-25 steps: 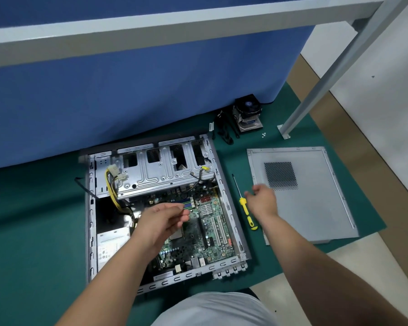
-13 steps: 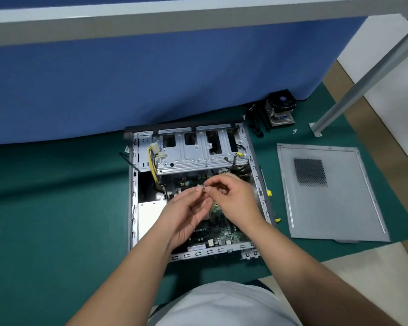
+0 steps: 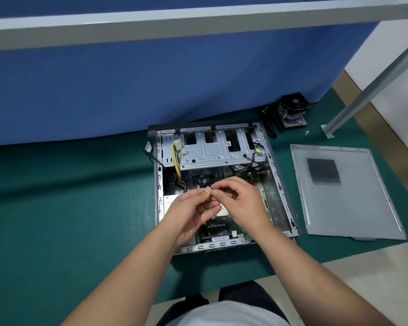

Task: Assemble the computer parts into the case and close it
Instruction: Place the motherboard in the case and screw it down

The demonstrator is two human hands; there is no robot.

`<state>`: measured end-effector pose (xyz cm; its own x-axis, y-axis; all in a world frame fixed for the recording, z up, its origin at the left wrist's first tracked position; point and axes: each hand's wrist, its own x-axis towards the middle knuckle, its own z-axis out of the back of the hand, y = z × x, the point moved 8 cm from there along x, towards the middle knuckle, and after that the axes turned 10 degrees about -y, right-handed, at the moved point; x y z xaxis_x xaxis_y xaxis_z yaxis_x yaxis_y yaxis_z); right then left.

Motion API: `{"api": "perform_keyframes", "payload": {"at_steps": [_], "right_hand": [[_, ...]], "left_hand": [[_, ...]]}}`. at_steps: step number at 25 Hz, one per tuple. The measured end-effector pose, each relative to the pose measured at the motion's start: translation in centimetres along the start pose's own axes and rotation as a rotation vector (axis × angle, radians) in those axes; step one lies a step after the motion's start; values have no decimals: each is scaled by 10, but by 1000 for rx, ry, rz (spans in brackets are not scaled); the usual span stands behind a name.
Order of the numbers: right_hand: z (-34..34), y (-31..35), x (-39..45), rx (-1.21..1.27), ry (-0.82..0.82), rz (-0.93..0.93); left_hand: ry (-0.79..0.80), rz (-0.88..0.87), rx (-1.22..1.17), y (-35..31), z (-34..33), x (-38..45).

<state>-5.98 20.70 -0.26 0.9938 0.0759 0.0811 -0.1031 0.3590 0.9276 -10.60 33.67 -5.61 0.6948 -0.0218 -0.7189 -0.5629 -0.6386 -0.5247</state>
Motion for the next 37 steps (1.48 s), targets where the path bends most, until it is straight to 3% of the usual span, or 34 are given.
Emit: {"api": "perform_keyframes", "payload": {"at_steps": [4, 6, 9, 13, 25, 30, 37], "right_hand": [[-8, -5, 1, -15, -69, -1], [-6, -12, 4, -25, -88, -22], [-4, -33, 6, -114, -48, -109], [-30, -72, 29, -208, 53, -219], [-120, -141, 112, -713, 268, -65], [-136, -143, 119, -739, 324, 105], [-140, -144, 120, -747, 286, 132]], "left_hand": [[5, -126, 211, -16, 9, 11], [-67, -419, 606, -48, 19, 15], [-278, -994, 1206, -104, 25, 12], [-284, -1093, 1753, -105, 24, 46], [-370, -1232, 1716, -105, 32, 60], [-378, -1265, 1701, -106, 31, 61], [-395, -1279, 1687, -105, 33, 63]]}}
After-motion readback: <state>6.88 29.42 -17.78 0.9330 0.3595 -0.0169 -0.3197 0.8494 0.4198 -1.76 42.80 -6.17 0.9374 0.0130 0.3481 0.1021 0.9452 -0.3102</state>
